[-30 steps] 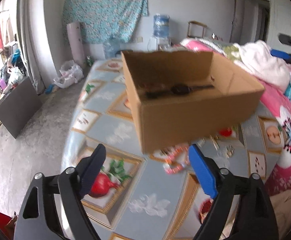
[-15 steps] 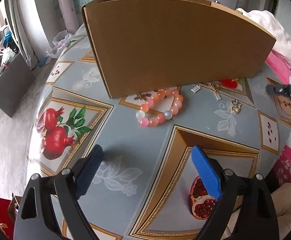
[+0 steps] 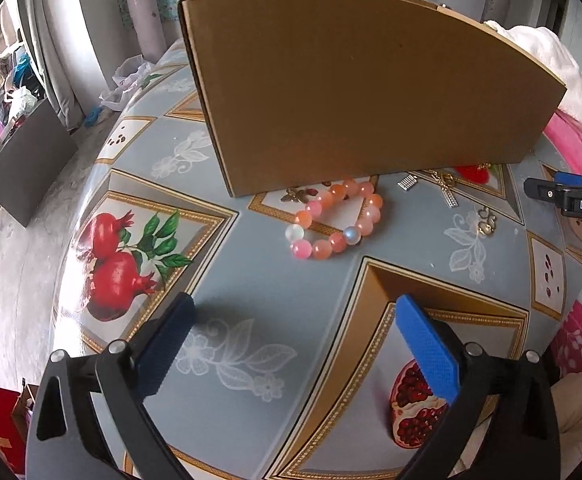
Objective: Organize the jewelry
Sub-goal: 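Move the left gripper down to the pink-orange beaded bracelet on the table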
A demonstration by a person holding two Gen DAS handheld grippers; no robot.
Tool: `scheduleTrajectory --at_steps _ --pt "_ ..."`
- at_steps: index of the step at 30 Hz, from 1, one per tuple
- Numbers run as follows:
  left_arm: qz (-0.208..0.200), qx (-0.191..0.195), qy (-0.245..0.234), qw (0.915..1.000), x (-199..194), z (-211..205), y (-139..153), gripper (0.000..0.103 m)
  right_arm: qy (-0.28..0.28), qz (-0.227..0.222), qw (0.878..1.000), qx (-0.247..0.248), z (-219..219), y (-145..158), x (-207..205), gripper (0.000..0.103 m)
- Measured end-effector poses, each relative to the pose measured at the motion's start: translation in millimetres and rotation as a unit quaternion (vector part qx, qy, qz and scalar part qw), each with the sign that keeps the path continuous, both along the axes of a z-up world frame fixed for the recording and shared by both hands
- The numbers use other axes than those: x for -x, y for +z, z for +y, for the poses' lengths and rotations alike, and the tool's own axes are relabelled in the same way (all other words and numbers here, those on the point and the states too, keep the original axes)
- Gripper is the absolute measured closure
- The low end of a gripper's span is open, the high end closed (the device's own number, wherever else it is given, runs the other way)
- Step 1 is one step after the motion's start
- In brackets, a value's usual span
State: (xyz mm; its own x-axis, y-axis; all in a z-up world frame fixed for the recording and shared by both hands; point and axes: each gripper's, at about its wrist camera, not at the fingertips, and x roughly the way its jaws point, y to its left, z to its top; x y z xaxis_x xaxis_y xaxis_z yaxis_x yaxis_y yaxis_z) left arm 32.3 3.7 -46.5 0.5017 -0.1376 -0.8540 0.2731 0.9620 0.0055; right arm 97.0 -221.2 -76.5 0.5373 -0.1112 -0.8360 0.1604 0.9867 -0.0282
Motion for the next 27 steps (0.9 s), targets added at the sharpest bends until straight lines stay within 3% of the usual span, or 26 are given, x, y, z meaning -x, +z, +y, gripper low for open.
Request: scheduleTrajectory --at_steps 6,8,11,16,27 --pt "-0.001 0.000 -0.002 1.0000 2 0 0 0.004 0.016 -0.014 1.000 -0.001 -9 -5 11 0.008" --pt "0.002 -0.004 -0.005 1.0000 1 1 1 0.004 0.009 -0.031 0.999 -0.029 -14 6 14 0.008" --pt "-0.026 0.003 0.004 0.9997 -2 6 12 0.004 0.005 -0.060 0.996 -0.060 -19 23 19 0.008" --pt "-0.074 0.016 0.031 0.9966 -23 17 38 0.004 0.012 -0.063 0.996 -0.063 -14 35 12 0.008" --pt "-0.077 0.025 0.047 0.9956 -61 28 45 0.004 0.013 -0.078 0.995 -0.061 -13 45 -8 0.008"
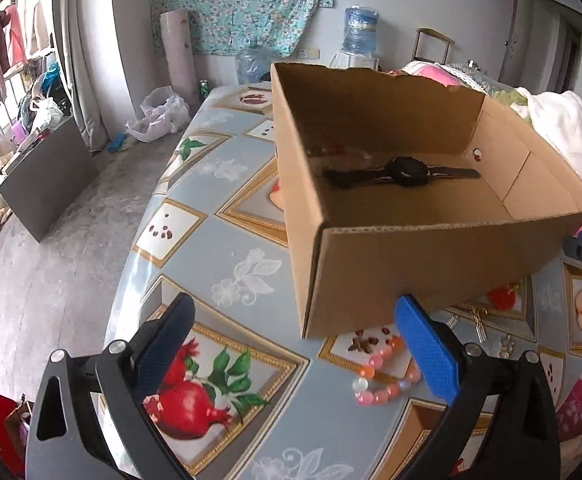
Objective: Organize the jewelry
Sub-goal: 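Move the left gripper down to the pink-orange beaded bracelet on the table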
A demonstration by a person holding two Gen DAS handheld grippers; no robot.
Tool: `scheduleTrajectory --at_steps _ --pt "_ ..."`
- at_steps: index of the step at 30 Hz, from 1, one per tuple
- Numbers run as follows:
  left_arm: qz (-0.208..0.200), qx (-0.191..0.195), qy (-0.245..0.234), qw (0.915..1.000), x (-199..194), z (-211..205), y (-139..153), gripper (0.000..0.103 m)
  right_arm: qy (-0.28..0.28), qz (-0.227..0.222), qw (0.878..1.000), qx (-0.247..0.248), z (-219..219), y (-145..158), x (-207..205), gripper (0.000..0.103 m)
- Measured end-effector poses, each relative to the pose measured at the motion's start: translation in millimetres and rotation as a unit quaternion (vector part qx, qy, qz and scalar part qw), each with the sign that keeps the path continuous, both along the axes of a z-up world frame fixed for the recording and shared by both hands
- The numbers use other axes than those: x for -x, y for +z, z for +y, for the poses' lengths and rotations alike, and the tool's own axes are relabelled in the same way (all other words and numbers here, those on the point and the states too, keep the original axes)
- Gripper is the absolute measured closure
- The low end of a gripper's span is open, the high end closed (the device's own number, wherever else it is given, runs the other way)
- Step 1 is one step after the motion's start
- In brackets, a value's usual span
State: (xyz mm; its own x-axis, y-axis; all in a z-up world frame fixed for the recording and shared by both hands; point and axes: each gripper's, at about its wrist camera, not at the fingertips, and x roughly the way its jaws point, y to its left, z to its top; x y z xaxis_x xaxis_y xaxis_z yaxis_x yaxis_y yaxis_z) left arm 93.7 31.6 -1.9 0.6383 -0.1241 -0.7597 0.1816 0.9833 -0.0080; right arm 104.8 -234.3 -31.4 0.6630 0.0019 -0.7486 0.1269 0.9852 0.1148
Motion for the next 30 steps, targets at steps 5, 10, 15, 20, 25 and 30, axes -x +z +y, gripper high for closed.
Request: scheduleTrajectory --at_steps 5,10,15,20,25,30 --pt "-0.001 0.005 -0.006 1.0000 -8 -3 1 0.004 -0.003 -0.004 1.000 0.001 -2 1 -11 0.008" --pt "-0.003 0.007 -0.005 1.0000 -15 -5 0 0.004 -0.007 -0.004 1.000 -0.026 -9 -2 -22 0.008" --pt "-0.011 -0.001 0.002 0.9999 -9 -5 1 0.004 -0.014 0.005 0.999 -0.048 -15 -7 -17 0.008" --pt "-0.020 0.017 -0.022 0.9994 21 -2 4 0.004 -0.008 0.026 0.999 -0.044 -17 -18 5 0.008" --pt "-0.033 0.027 -0.067 0.9969 53 -18 5 0.005 0.015 0.038 0.998 -0.050 -3 -31 29 0.009" --pt "-0.038 0.027 -0.116 0.9922 69 -43 5 0.015 0.067 0.015 0.997 -0.038 32 -27 41 0.022"
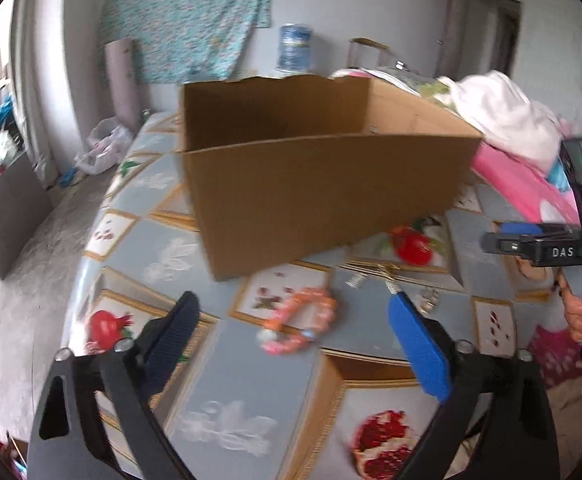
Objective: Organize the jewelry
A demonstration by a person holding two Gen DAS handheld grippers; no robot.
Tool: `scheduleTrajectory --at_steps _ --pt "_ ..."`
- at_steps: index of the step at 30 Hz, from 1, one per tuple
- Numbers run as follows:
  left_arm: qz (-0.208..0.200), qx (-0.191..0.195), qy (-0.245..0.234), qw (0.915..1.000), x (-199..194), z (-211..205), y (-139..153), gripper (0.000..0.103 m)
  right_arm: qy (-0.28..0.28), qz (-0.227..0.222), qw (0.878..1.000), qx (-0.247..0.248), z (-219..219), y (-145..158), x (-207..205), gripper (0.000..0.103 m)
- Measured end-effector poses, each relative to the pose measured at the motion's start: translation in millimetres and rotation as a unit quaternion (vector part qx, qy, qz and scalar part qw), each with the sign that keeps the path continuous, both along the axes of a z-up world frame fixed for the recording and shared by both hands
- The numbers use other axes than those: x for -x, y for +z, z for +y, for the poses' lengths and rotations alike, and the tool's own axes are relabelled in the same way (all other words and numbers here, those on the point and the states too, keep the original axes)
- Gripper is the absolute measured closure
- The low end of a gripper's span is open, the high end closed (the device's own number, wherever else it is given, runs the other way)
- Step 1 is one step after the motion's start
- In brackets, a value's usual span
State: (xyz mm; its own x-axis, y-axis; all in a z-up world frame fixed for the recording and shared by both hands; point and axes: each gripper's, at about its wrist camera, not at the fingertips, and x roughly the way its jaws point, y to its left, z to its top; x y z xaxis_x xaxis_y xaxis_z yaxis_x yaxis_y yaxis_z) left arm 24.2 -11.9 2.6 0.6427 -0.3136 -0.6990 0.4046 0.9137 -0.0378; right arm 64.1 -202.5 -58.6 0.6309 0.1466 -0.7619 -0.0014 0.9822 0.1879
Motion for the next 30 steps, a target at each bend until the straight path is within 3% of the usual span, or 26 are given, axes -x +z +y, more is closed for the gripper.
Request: scheduleTrajectory --at_steps 4,8,12,23,30 --pt "-0.011 -0.034 -0.027 0.9990 6 -21 -4 0.032 0.053 -0.007 0.999 0.008 30 -2 5 0.031" --pt "-0.017 -0.061 -0.041 0.9972 8 -34 -9 0.048 0.090 0.007 0.996 0.024 51 -10 4 0.050" --pt "-0.015 -0.065 -0.050 0.9965 3 -37 -12 0.055 0.102 0.008 0.994 0.024 60 -12 3 0.062" --pt "0.025 -0.083 -0.031 0.9958 -13 -33 -41 0.085 0.087 0.009 0.996 0.013 52 -10 -4 0.062" --pt "0.036 -0.065 0.000 0.9972 -17 -10 -42 0.093 0.074 0.014 0.997 0.001 45 -13 -7 0.062"
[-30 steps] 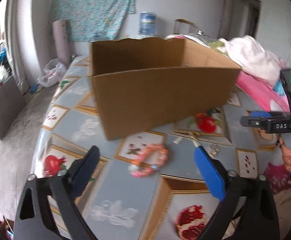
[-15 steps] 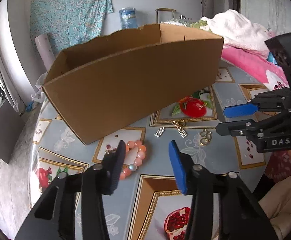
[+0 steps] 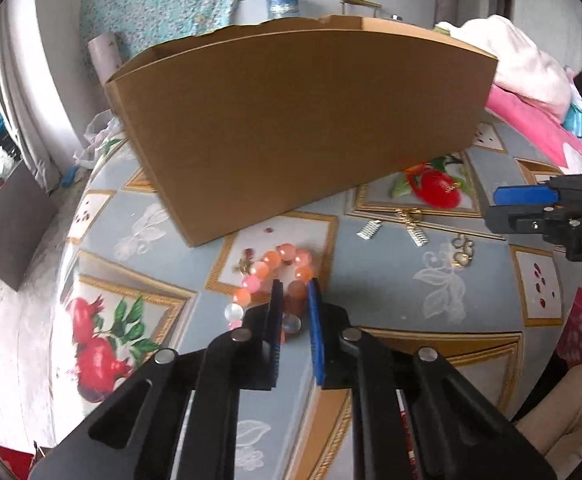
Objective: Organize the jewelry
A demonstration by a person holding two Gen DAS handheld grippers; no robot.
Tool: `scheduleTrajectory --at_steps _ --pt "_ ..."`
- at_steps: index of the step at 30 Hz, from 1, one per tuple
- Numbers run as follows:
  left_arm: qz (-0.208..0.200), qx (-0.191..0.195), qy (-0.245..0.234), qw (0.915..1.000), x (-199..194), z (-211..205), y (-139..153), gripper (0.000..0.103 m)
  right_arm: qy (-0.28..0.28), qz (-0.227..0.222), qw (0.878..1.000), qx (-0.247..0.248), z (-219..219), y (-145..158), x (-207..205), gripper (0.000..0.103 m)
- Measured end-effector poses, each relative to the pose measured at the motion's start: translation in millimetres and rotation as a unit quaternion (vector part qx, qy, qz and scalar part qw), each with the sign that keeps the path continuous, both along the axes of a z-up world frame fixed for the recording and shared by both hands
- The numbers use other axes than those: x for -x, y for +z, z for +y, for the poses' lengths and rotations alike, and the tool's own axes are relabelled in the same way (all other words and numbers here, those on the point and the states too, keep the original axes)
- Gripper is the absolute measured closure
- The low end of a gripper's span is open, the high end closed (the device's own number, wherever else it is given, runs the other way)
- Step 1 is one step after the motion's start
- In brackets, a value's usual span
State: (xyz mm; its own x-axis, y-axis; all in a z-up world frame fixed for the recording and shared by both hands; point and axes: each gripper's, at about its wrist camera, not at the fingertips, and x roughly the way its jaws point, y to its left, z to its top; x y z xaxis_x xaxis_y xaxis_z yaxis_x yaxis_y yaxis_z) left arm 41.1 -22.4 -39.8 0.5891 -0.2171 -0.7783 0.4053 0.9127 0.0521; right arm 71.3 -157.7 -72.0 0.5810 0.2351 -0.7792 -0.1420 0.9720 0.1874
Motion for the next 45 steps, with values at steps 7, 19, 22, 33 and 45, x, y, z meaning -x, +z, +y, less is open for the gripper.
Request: scheduleTrajectory --at_steps 7,19,22,33,45 --pt "0.004 0.000 0.038 0.9993 0 23 0 0.093 -0.005 0.000 1.000 0.000 -1 -2 -1 0.061" --pt "-0.016 0.058 0.025 0.9979 22 42 22 0.063 0.026 -0.006 1.000 -0.001 9 0 1 0.051" --pt "-0.022 0.048 0.025 0.9983 16 36 22 0.063 0.037 -0.008 0.999 0.004 14 0 1 0.051" --pt "0.026 0.013 0.061 0.9977 -8 31 1 0.093 0.022 -0.011 1.000 0.000 6 -1 -1 0.051" --pt "0.034 0.017 0.089 0.9953 -4 51 14 0.084 0.040 0.006 0.999 -0.027 -2 -11 -7 0.048"
